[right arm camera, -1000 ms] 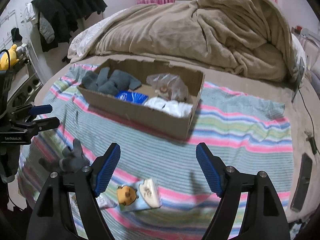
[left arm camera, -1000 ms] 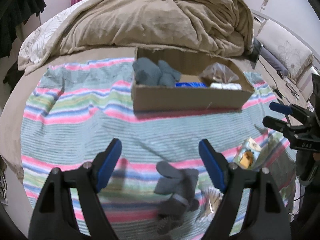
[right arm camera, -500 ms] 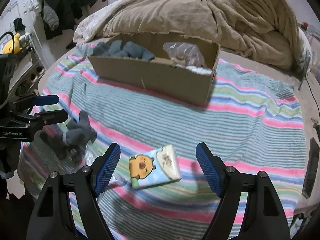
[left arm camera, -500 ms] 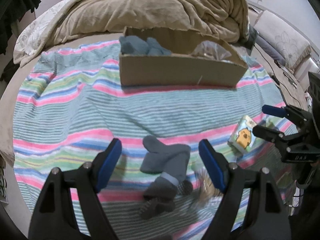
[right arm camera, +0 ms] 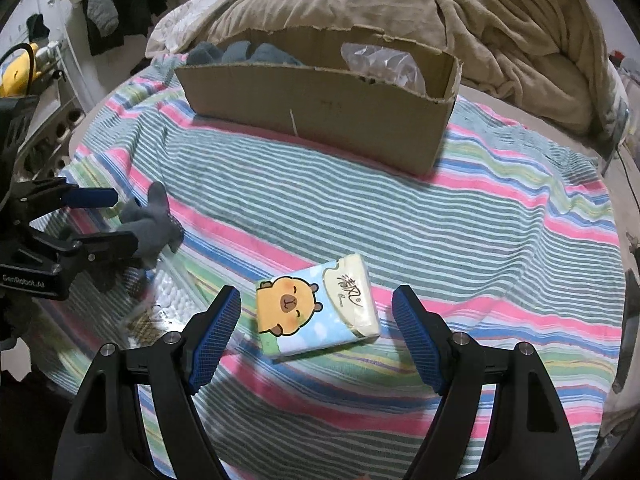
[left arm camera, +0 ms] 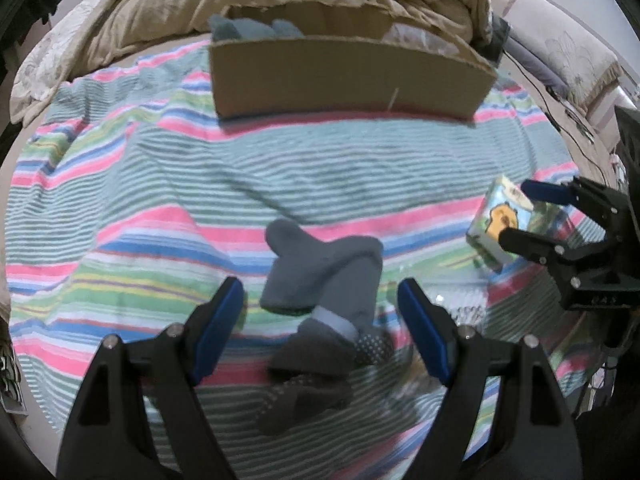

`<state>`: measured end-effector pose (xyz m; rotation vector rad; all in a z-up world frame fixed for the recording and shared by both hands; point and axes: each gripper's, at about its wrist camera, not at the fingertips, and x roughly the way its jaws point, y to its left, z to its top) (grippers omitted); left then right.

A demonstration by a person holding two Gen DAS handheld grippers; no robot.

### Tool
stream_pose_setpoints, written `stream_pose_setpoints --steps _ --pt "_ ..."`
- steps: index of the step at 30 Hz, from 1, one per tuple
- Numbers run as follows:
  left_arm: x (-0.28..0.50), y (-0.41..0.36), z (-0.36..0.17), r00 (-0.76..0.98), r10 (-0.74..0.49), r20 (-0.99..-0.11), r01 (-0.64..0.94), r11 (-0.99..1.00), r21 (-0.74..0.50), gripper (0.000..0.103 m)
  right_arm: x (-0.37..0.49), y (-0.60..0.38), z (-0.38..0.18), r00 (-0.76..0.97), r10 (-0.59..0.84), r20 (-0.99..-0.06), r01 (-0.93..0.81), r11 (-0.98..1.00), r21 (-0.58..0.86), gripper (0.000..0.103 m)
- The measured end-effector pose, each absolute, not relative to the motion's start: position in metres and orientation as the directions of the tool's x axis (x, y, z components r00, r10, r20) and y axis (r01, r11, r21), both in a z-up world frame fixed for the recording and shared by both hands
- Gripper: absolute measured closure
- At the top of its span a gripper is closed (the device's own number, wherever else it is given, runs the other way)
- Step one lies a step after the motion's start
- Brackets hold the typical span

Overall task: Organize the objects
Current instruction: 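Grasp the grey socks with the left gripper while the right grasps the cartoon tissue pack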

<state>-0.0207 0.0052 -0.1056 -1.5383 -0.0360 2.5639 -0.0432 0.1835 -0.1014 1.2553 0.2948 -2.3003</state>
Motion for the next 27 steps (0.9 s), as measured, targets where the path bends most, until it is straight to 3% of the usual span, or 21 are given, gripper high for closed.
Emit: stream_pose_setpoints --steps 3,9,15,17,27 --pt "-0.022 0.008 -0.113 -0.443 0.16 -0.882 -0.135 -0.985 -0.111 0.025 -0.043 0.182 -0.106 -0.451 -0.313 -0.836 0.528 -0.848 0.032 0.022" --pt "-0.021 0.01 -0.121 -0.437 0.151 -0.886 -0.143 -0.985 -0.098 0.047 -0.042 0.175 -0.112 -0.457 -0.289 -0.841 0.547 -0.837 -0.01 0.022" --pt "-0.02 0.004 -0.121 -0.454 0.179 -0.873 -0.125 -0.983 -0.137 0.059 -0.042 0.172 -0.117 -0.448 -0.284 -0.847 0.558 -0.83 -0.016 0.022" --pt "-0.021 0.002 -0.12 -0.462 0.188 -0.867 -0.099 -0.982 -0.16 0.063 -0.044 0.173 -0.117 -0.444 -0.283 -0.85 0.551 -0.834 -0.01 0.032" --pt "-0.02 -0.004 -0.097 -0.504 0.248 -0.827 -0.092 -0.968 -0.234 0.066 -0.045 0.179 -0.103 -0.45 -0.325 -0.832 0.538 -0.842 0.038 0.034"
